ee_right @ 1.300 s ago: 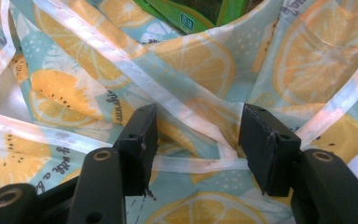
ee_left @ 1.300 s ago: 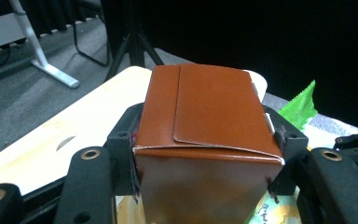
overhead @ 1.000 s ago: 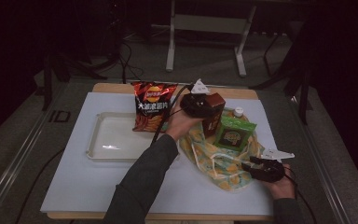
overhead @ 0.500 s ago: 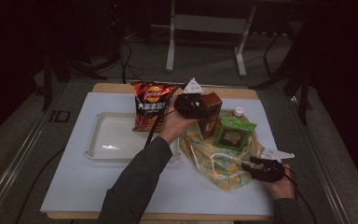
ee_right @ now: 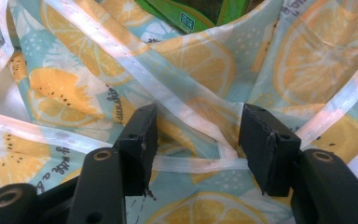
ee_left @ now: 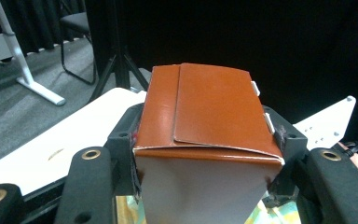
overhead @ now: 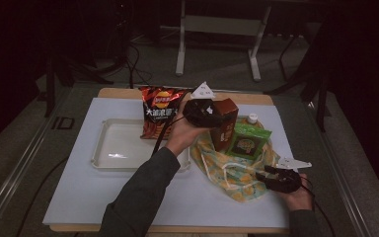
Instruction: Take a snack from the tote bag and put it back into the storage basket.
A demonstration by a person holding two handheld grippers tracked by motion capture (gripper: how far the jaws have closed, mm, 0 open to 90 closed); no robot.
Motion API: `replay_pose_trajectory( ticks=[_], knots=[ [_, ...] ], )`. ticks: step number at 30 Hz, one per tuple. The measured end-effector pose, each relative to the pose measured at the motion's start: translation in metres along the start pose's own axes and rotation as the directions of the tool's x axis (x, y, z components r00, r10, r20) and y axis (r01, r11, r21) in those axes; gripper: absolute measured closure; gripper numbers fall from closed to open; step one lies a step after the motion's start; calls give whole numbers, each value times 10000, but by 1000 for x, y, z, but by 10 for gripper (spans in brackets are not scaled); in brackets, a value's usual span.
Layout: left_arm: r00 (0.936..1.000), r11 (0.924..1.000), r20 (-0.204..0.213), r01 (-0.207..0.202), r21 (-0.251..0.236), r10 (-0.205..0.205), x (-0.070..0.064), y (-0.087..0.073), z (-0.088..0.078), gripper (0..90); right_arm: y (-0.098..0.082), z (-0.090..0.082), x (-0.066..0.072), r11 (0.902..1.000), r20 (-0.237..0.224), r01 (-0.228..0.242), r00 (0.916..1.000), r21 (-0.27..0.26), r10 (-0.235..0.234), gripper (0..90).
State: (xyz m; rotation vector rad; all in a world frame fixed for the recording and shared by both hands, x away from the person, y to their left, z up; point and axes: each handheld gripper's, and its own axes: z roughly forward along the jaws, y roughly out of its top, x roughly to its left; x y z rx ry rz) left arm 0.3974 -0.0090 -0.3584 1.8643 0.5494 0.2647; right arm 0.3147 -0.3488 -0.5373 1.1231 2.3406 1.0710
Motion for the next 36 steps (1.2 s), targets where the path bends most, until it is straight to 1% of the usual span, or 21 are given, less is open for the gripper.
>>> replay_pose_trajectory(
  ticks=[4,8,10,14,20,21,27,28,36],
  knots=[
    [9999,10000,99,-19,-81,20,-4,3,-4,423,0,0,0,10000,-4,7,10000,13,-7,469],
    [9997,9997,243,59,-233,-53,-6,7,-8,423,0,0,0,10000,12,15,10000,6,-15,469],
    [9997,9996,259,16,-277,-9,-8,9,-11,423,0,0,0,10000,24,17,10000,6,-17,469],
    [9990,9994,453,16,-350,0,-11,12,-15,424,0,0,0,10000,24,16,10000,5,-16,469],
    [9989,9996,470,-39,-280,52,-12,13,-18,424,0,0,0,10000,31,31,10000,9,-31,469],
    [9989,9995,477,-29,-316,44,-13,14,-22,424,0,0,0,10000,31,31,10000,9,-31,469],
    [9984,9995,561,-48,-313,66,-16,15,-33,423,0,0,0,10000,37,33,10000,22,-33,469],
    [9981,9994,608,-99,-318,119,-17,16,-34,423,0,0,0,10000,36,37,10000,23,-37,469],
    [9979,9990,601,-219,-379,242,-21,16,-47,423,0,0,0,10000,36,39,10000,24,-39,469]
  ],
)
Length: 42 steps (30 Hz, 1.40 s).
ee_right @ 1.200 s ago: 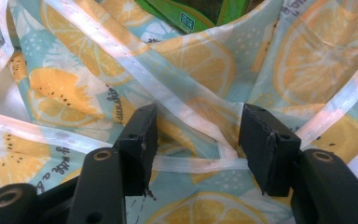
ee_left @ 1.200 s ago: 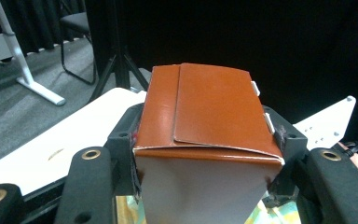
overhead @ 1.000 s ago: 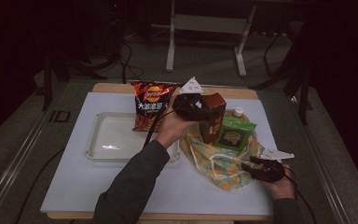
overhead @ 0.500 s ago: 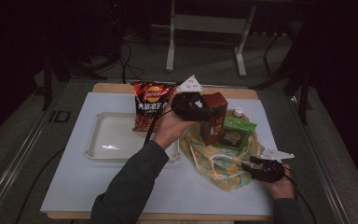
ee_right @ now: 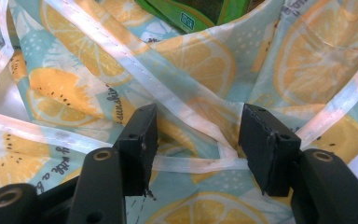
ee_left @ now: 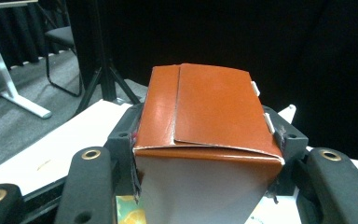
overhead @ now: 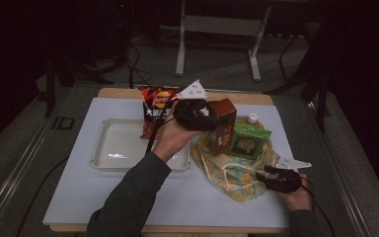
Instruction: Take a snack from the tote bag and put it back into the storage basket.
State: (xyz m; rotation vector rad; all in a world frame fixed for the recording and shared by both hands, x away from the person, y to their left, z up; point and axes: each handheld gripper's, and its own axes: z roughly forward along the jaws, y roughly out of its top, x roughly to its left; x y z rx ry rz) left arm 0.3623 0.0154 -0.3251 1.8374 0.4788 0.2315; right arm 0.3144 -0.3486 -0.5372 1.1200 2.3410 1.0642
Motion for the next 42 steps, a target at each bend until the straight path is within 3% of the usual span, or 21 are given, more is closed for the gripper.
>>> replay_pose_trajectory(
  ticks=[23,29,42],
  knots=[
    [9977,9996,-633,249,100,-242,19,-16,-35,423,0,0,0,10000,15,8,10000,9,-8,469],
    [9949,9986,-900,481,202,-461,28,-25,-45,423,0,0,0,10000,31,13,10000,1,-13,468],
    [9895,9985,-1347,537,88,-520,41,-33,-70,423,0,0,1,10000,44,30,10000,2,-30,469]
  ],
)
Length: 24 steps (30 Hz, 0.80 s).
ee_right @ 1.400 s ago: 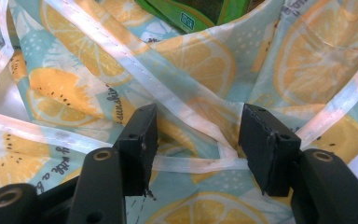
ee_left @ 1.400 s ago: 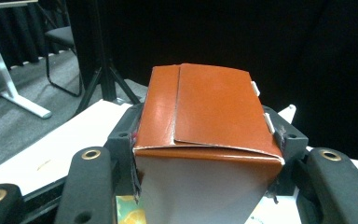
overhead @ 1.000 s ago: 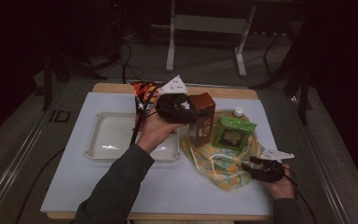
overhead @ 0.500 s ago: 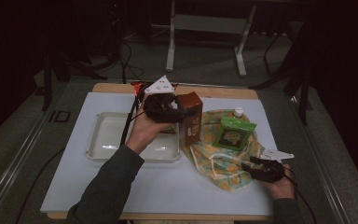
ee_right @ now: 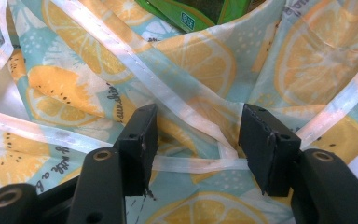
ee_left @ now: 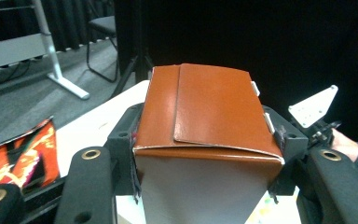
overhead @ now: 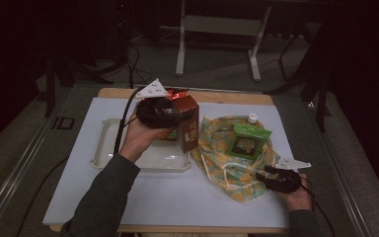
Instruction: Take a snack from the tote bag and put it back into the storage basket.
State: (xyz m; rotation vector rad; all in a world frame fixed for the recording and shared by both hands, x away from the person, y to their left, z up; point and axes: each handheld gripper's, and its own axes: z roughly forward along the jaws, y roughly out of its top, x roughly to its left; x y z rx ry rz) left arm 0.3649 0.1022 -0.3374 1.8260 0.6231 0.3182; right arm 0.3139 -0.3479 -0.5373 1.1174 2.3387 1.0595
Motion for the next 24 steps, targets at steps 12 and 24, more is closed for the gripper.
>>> replay_pose_trajectory(
  ticks=[12,24],
  knots=[
    [9992,9998,-397,83,185,-76,17,-17,-15,423,0,0,0,10000,13,28,10000,9,-28,469],
    [9948,9984,-988,290,492,-241,37,-38,-34,423,0,0,0,10000,28,49,10000,13,-49,468]
  ],
)
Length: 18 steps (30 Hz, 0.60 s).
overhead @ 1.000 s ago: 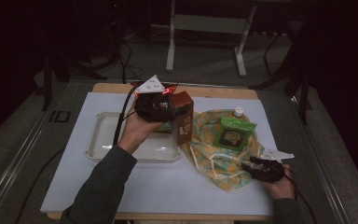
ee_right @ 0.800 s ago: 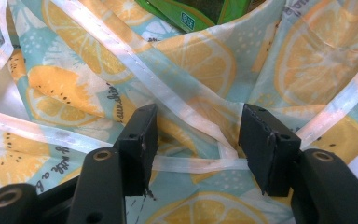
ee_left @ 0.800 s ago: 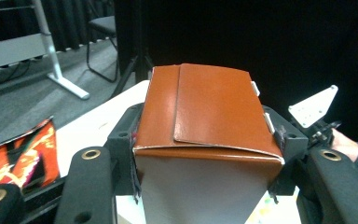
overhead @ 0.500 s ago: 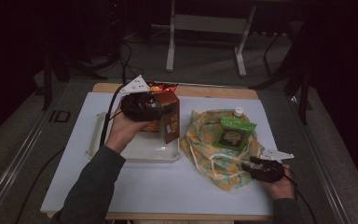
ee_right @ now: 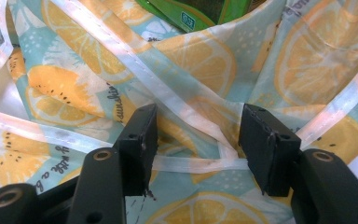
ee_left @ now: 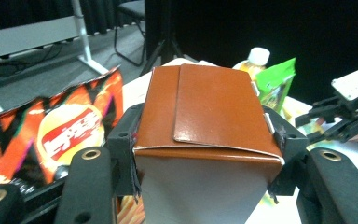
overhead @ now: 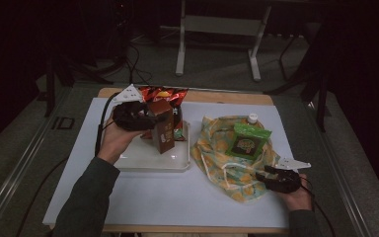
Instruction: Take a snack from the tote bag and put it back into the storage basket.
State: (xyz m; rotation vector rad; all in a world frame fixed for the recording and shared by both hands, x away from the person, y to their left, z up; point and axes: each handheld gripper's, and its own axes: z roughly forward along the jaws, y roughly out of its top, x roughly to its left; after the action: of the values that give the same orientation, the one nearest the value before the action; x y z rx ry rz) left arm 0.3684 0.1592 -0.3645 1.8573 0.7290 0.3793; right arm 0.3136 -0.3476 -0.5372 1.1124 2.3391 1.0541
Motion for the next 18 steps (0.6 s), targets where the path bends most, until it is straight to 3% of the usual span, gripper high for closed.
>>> replay_pose_trajectory(
  ticks=[8,18],
  knots=[
    [9998,9996,-216,-5,290,11,12,-14,-10,423,0,0,0,10000,-1,-3,10000,7,3,468],
    [9994,9975,-342,-58,699,82,18,-25,-19,424,0,0,0,10000,4,-8,10000,18,8,469]
  ],
)
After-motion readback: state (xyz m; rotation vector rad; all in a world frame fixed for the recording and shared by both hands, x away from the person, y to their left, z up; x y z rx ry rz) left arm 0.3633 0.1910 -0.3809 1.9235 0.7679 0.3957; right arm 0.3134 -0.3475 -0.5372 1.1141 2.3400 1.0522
